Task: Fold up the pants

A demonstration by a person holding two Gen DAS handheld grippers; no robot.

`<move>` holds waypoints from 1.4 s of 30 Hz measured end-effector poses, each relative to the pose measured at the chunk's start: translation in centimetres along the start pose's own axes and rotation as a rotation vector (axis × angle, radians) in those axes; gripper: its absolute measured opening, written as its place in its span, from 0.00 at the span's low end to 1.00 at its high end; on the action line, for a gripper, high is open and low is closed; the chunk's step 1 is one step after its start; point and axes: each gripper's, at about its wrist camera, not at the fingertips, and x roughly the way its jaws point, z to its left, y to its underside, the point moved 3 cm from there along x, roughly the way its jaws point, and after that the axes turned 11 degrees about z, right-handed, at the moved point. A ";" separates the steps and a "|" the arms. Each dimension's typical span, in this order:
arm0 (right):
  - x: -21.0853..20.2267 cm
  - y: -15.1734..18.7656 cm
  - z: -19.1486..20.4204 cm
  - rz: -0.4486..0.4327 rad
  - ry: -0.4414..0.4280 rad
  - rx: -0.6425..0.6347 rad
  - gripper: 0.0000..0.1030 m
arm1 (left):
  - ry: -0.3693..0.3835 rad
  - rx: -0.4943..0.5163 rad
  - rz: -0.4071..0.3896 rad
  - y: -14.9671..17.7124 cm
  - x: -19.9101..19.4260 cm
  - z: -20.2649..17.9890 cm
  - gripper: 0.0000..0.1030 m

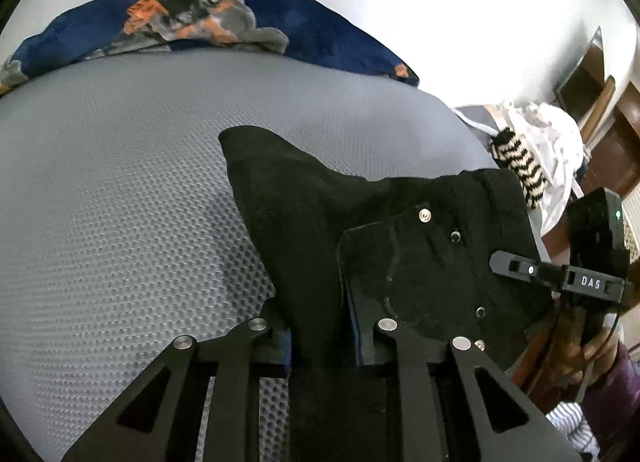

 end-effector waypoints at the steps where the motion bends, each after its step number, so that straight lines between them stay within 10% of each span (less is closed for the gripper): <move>1: 0.2 -0.1 0.3 0.001 -0.002 -0.003 0.20 | -0.004 -0.003 -0.006 -0.2 0.0 -0.2 0.20; 22: 8.7 -4.7 9.9 0.056 -0.160 -0.039 0.20 | -0.161 -0.102 -0.149 -2.6 -8.6 8.6 0.20; 42: 15.2 -14.1 17.7 0.046 -0.236 -0.105 0.20 | -0.264 -0.141 -0.237 -11.3 -13.2 17.8 0.20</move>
